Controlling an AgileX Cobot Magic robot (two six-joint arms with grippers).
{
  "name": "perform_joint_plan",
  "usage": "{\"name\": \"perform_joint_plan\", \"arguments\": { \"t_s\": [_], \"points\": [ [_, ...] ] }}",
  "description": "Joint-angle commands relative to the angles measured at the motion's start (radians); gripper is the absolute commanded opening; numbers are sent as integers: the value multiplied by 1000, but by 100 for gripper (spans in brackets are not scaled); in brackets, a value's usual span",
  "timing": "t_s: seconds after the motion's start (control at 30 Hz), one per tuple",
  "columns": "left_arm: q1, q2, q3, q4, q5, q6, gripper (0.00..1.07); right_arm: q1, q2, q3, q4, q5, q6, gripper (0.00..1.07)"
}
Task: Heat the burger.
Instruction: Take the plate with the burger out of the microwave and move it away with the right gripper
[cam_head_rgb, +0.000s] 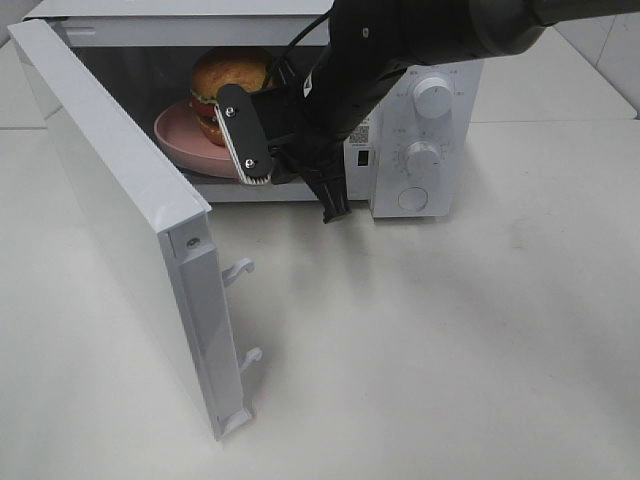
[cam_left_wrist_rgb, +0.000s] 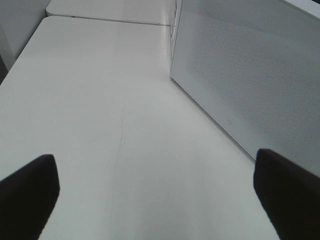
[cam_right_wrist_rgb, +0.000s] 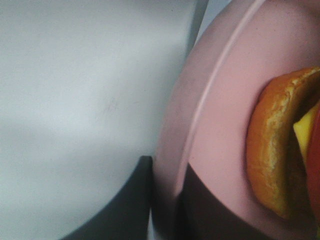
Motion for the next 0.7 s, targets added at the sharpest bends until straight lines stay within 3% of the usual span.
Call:
{"name": "perform_joint_plan", "arguments": {
  "t_s": [0.03,0.7],
  "points": [
    [4,-22,1,-1,-6,-4,98,-6,-60,43,-13,-18,-4,0],
    [4,-22,1,-1,-6,-4,98,-6,-234,243,-13,-31,-30,0]
  ]
}}
